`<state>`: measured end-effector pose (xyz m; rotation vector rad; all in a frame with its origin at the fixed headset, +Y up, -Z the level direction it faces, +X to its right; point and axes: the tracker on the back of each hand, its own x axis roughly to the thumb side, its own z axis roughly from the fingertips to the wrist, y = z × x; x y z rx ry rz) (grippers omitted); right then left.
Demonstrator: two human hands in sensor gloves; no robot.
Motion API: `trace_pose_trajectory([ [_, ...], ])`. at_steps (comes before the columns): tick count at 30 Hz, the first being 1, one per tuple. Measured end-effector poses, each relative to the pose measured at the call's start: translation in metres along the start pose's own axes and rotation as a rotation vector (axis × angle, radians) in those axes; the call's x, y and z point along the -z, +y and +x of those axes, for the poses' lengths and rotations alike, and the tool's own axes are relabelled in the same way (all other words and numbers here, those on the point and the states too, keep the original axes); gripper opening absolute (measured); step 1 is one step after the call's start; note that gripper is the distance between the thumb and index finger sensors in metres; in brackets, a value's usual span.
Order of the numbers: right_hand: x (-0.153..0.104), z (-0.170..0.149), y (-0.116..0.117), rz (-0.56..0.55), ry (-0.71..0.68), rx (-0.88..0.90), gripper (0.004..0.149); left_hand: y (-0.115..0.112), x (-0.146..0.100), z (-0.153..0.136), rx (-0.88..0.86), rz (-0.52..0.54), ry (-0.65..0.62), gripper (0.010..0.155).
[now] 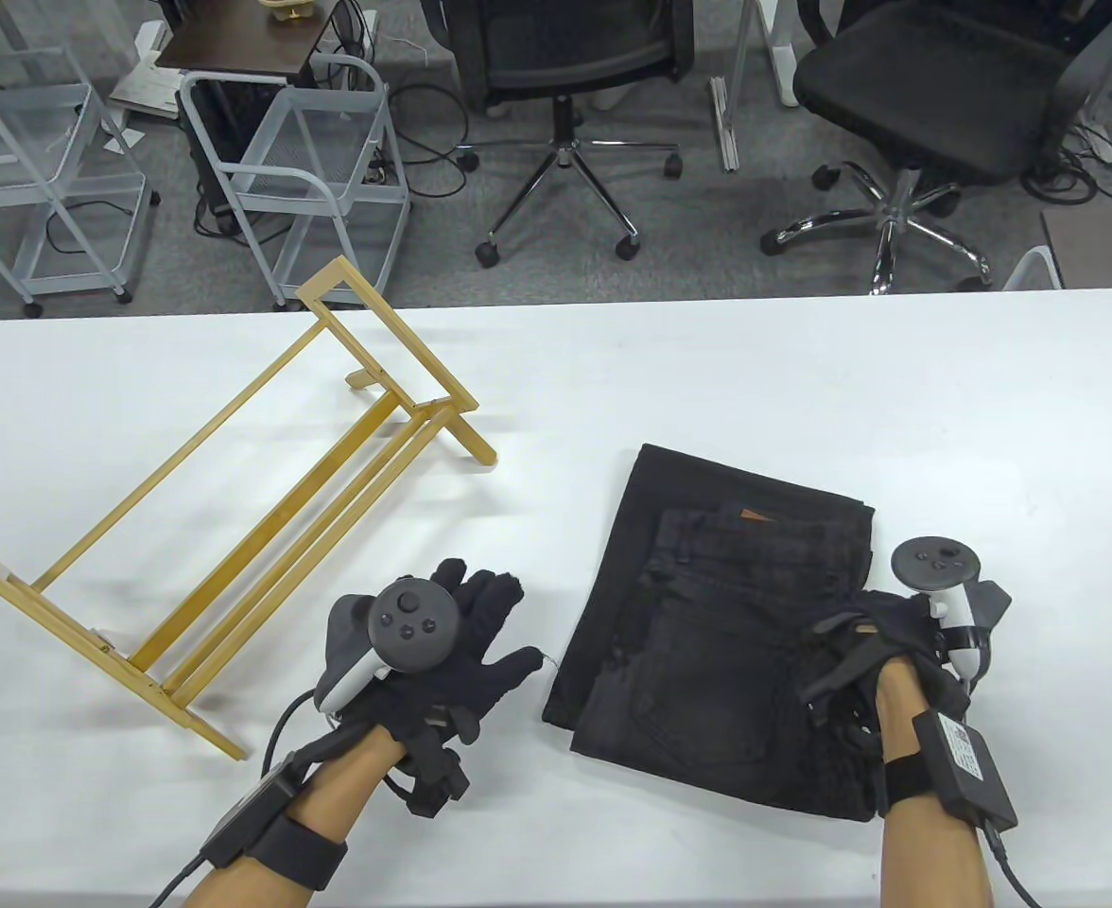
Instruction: Hang trousers on book rack
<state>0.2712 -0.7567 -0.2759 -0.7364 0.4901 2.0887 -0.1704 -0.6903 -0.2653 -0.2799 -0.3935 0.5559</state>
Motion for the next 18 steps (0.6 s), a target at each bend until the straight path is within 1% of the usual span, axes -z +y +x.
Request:
trace_pose_trajectory([
  [3,-0.002,0.002,0.001,-0.015,-0.026,-0.022,0.065,0.002,-0.001,0.0,-0.009,0.003,-0.007,0.082],
  [6,-0.006,0.005,0.002,-0.032,-0.067,0.0,0.059,0.003,-0.002,0.0,-0.005,0.005,-0.01,0.081],
  [10,-0.012,0.009,0.003,-0.085,-0.127,-0.023,0.055,0.004,-0.003,-0.001,0.004,0.021,-0.016,0.081],
  [14,-0.017,0.015,0.005,-0.127,-0.234,-0.053,0.054,0.006,-0.004,-0.002,0.008,0.032,-0.018,0.081],
  [18,-0.022,0.022,0.009,-0.114,-0.346,-0.058,0.053,0.007,-0.005,-0.002,0.012,0.042,-0.021,0.081],
])
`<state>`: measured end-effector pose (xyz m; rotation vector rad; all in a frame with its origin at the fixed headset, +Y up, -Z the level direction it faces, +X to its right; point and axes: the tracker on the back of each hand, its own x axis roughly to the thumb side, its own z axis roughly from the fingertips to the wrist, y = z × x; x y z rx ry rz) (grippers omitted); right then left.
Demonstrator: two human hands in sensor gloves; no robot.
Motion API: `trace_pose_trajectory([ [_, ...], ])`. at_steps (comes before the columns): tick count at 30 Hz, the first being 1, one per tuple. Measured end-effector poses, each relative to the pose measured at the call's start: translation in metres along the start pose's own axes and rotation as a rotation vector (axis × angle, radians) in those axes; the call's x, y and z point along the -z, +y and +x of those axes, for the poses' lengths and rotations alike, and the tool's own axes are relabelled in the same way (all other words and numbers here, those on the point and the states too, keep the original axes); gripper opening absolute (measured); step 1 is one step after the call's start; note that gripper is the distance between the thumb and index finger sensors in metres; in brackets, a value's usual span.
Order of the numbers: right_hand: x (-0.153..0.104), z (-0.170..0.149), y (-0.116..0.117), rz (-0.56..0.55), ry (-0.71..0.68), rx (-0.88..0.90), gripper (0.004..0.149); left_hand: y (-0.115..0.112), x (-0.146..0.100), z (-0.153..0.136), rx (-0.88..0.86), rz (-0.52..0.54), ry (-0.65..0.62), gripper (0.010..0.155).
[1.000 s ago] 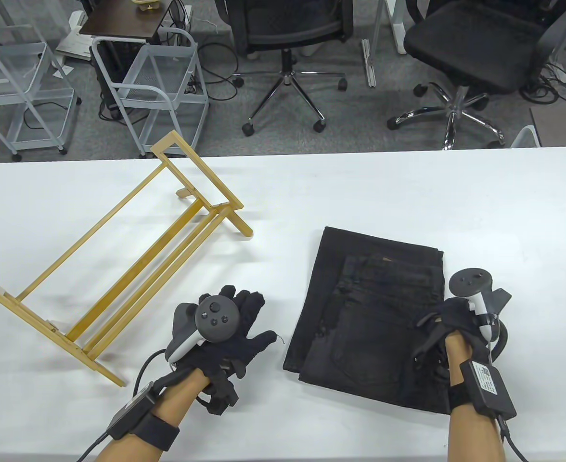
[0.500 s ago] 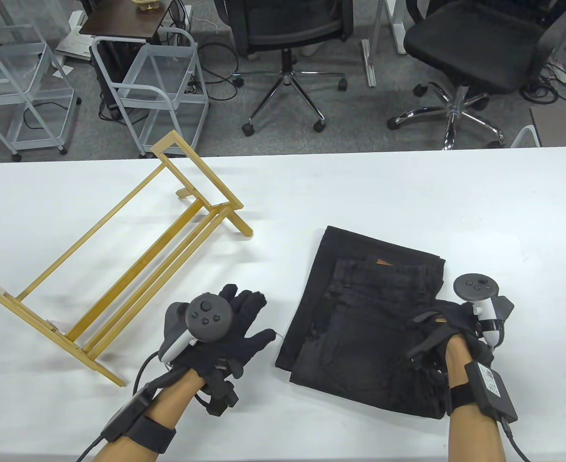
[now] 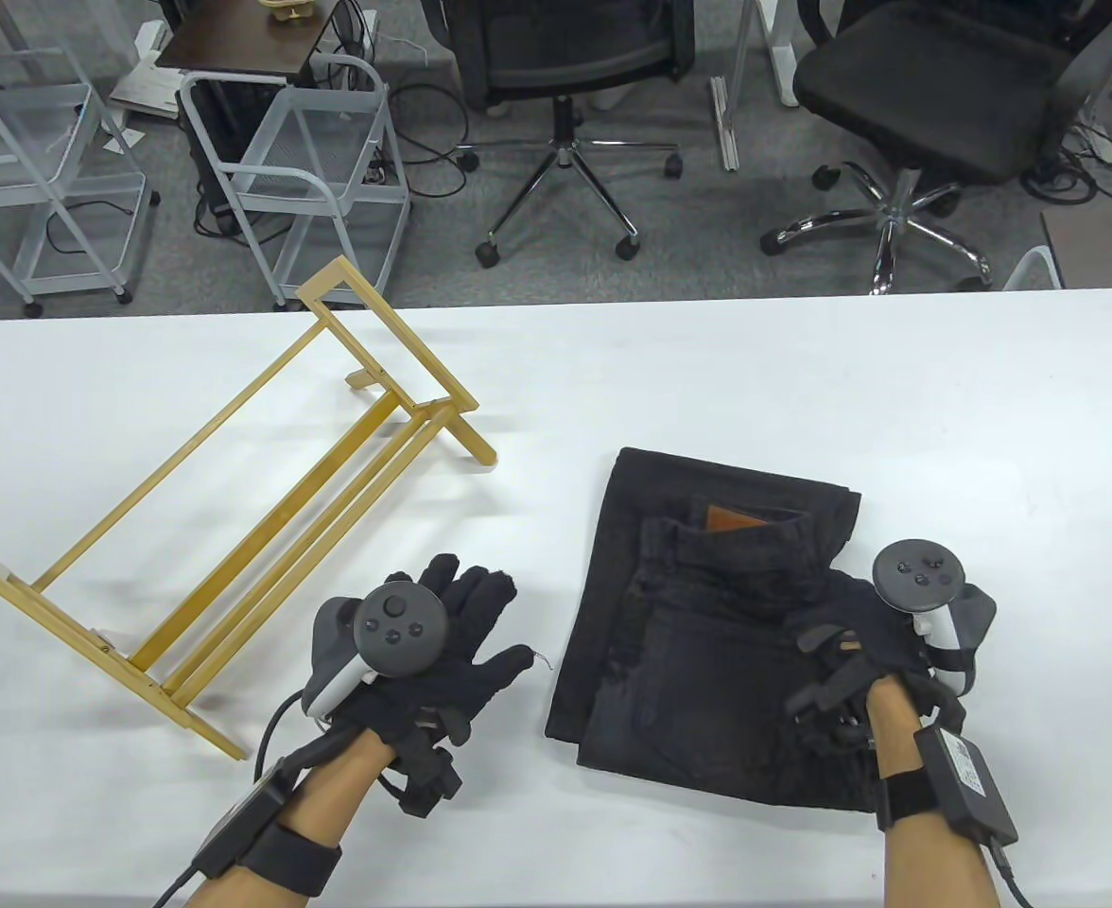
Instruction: Hang trousers on book rack
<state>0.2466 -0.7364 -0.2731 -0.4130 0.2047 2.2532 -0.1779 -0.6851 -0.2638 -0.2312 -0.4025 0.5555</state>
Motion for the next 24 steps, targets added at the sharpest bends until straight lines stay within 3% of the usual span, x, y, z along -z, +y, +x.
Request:
trace_pose_trajectory([
  [8,-0.007,0.019,0.001,-0.009,-0.173,-0.003,0.055,0.001,-0.001,-0.001,0.001,0.009,0.001,0.081],
  [24,-0.044,0.065,0.003,-0.024,-0.516,0.122,0.058,0.001,0.001,-0.008,-0.03,-0.018,0.018,0.09],
])
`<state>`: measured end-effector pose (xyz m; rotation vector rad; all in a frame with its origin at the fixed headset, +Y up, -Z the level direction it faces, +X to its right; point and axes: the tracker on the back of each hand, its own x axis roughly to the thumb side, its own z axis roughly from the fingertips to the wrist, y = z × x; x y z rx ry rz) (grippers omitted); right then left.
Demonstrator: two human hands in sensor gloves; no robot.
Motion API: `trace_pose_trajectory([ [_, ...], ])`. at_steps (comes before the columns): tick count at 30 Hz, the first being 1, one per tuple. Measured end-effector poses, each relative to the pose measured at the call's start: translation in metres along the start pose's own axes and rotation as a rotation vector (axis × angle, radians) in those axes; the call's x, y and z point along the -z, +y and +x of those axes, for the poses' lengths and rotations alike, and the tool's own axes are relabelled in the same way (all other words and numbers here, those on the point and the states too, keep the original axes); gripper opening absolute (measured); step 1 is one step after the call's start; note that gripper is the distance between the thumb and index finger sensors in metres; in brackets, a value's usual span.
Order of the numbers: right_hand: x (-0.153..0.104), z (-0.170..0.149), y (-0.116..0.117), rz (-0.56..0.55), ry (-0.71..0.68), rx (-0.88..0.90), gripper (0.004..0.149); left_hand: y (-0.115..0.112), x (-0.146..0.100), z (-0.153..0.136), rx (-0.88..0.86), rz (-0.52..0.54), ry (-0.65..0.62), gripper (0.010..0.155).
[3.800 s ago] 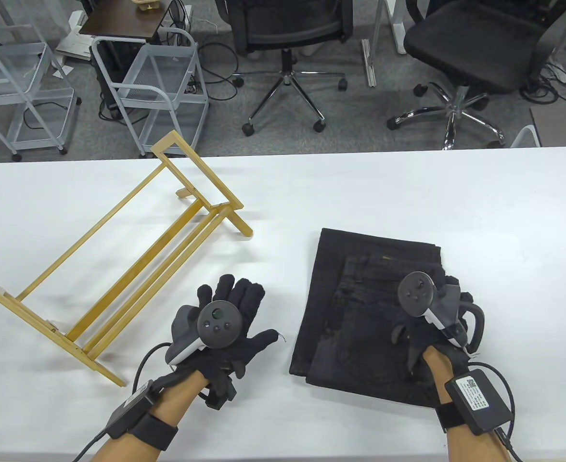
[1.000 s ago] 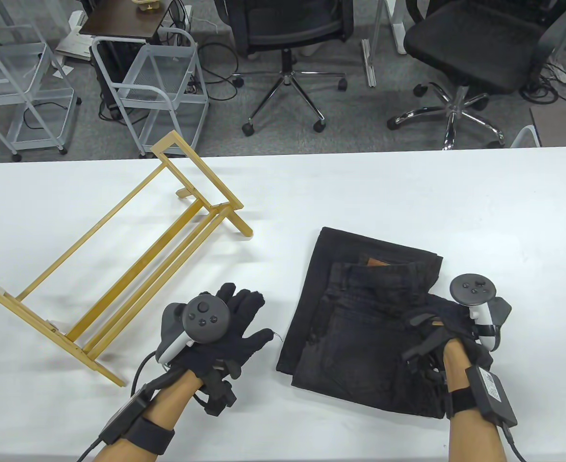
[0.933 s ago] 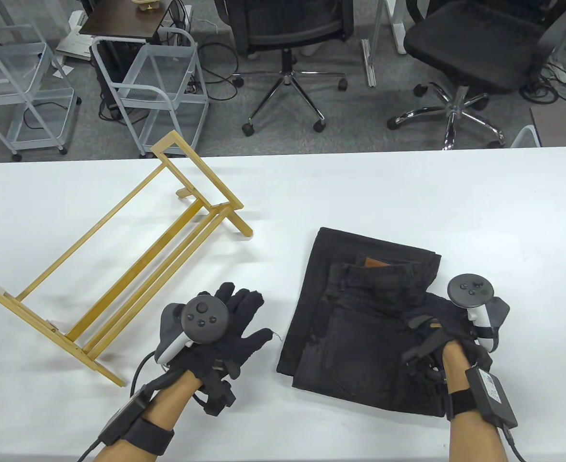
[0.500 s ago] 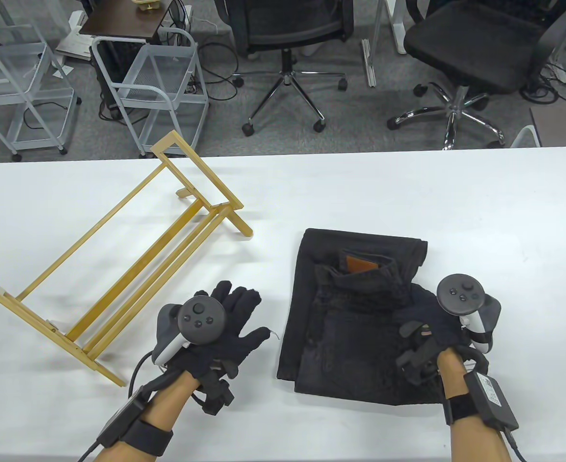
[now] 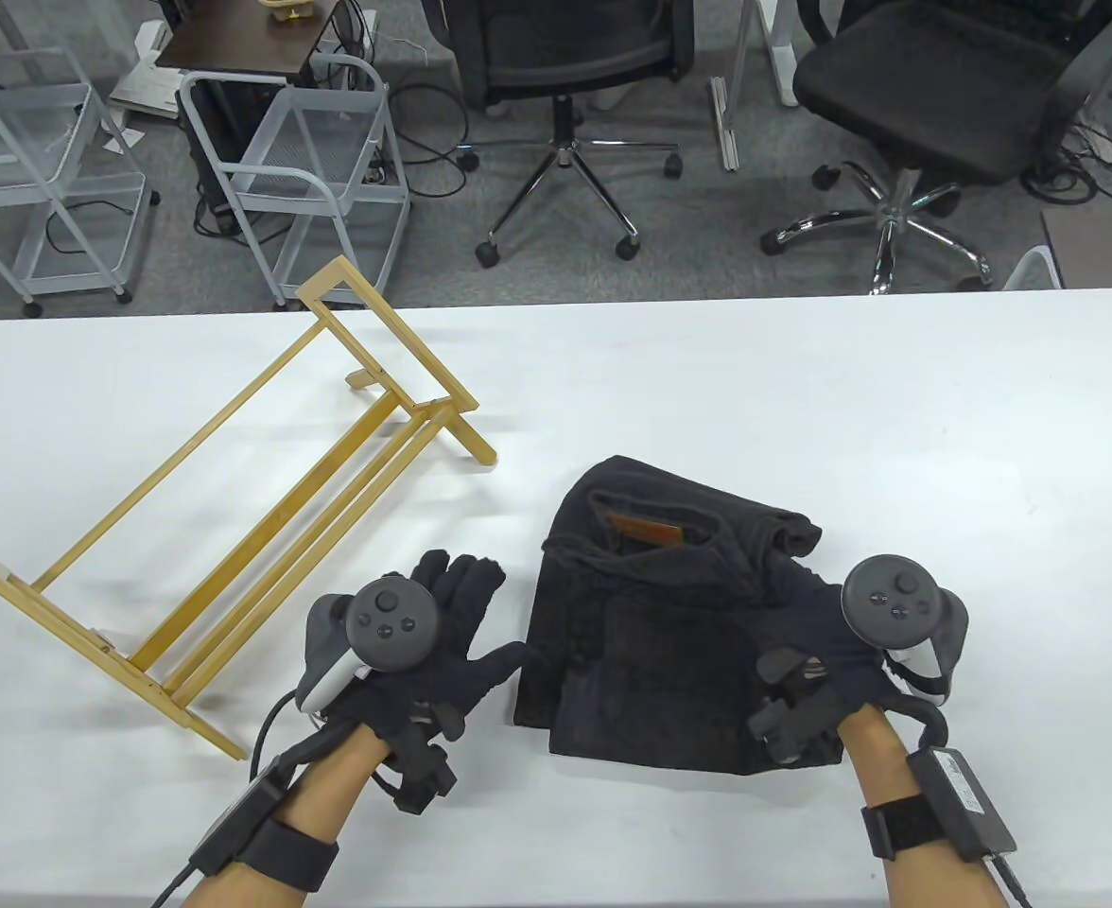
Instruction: Hang trousers on book rack
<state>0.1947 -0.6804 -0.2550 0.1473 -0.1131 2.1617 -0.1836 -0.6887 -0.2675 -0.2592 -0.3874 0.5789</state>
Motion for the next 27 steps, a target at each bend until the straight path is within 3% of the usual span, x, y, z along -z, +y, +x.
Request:
trace_pose_trajectory([
  [15,-0.011,0.038,0.003,-0.019,-0.176,0.093,0.058,-0.007,0.004,-0.008,-0.057,-0.055,0.058,0.109],
  [27,-0.024,0.07,0.021,0.076,-0.4,0.111,0.058,-0.004,0.003,-0.013,-0.342,-0.029,0.059,0.127],
])
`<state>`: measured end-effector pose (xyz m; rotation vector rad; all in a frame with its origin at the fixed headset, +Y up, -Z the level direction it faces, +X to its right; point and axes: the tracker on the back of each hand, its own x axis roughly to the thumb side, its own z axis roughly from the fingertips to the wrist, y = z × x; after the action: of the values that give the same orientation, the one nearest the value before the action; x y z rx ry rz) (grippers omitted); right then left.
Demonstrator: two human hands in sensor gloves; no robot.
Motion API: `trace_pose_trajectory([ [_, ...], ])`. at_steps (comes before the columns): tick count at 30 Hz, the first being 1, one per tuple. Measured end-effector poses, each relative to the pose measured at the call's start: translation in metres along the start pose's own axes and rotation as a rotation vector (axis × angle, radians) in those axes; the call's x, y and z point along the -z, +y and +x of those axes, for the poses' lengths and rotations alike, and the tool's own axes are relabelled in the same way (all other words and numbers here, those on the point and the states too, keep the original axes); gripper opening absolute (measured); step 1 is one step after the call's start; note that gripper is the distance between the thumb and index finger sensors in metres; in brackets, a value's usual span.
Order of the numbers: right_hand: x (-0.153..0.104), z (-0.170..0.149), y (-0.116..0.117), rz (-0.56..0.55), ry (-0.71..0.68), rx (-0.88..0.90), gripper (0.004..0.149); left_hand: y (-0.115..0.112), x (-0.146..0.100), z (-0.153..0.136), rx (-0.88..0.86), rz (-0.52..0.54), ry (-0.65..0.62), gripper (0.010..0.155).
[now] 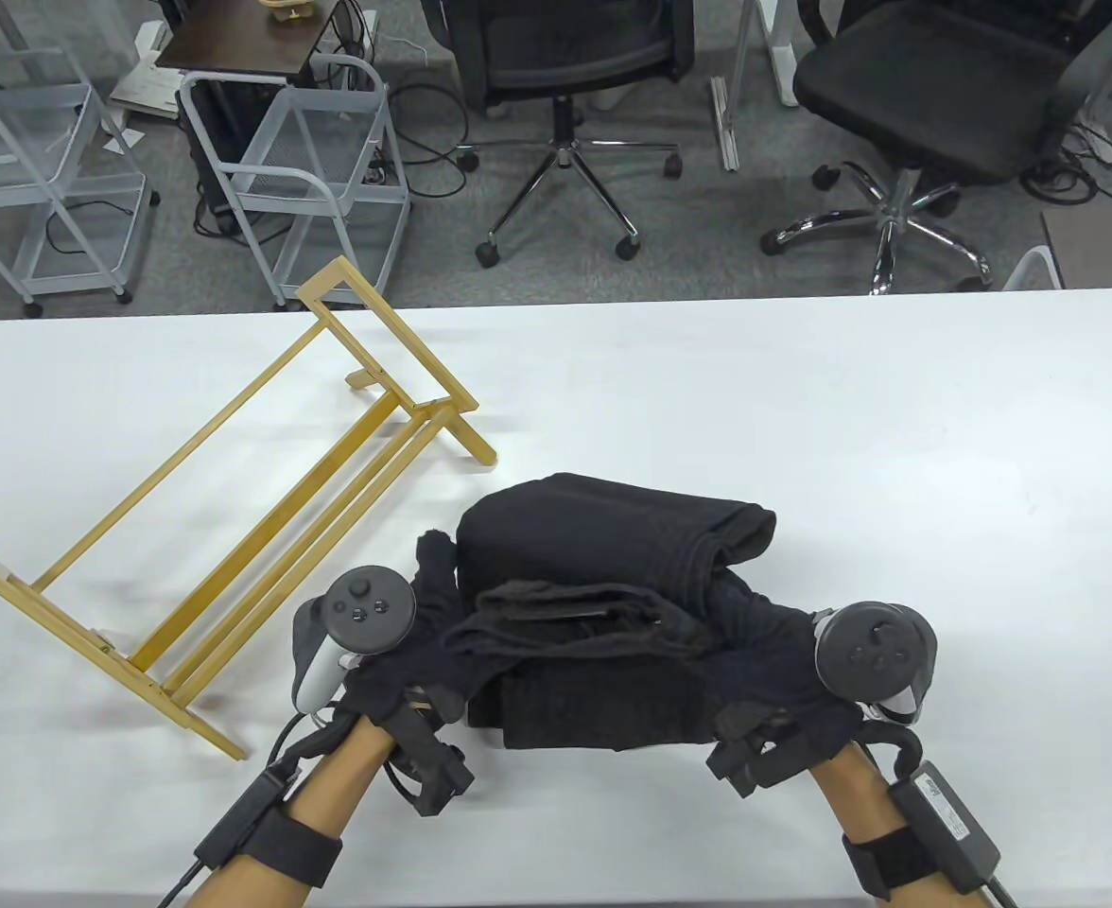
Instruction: Hang trousers on book rack
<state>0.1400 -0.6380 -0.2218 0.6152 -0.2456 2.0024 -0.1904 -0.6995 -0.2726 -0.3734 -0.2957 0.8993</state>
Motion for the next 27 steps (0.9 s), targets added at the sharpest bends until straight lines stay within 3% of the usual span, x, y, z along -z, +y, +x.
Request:
trace_pose_trajectory([
  [3,-0.001,0.013,0.008,0.045,-0.069,-0.009,0.057,0.007,0.001,-0.004,-0.042,0.039,-0.005,0.13],
  [10,-0.002,0.034,0.017,0.15,-0.158,-0.002,0.057,0.022,0.004,-0.01,-0.154,-0.036,-0.087,0.14],
  [13,-0.003,0.04,0.017,0.204,-0.183,0.027,0.056,0.025,0.008,-0.01,-0.26,-0.106,-0.236,0.142],
  [16,-0.004,0.044,0.013,0.222,-0.21,0.063,0.055,0.031,0.004,-0.003,-0.349,-0.022,-0.323,0.14],
  [20,-0.003,0.039,0.006,0.162,-0.197,0.152,0.055,0.039,-0.008,0.016,-0.397,0.13,-0.442,0.131],
  [27,-0.001,0.023,0.004,0.122,-0.134,0.282,0.055,0.043,-0.026,0.036,-0.405,0.239,-0.537,0.113],
])
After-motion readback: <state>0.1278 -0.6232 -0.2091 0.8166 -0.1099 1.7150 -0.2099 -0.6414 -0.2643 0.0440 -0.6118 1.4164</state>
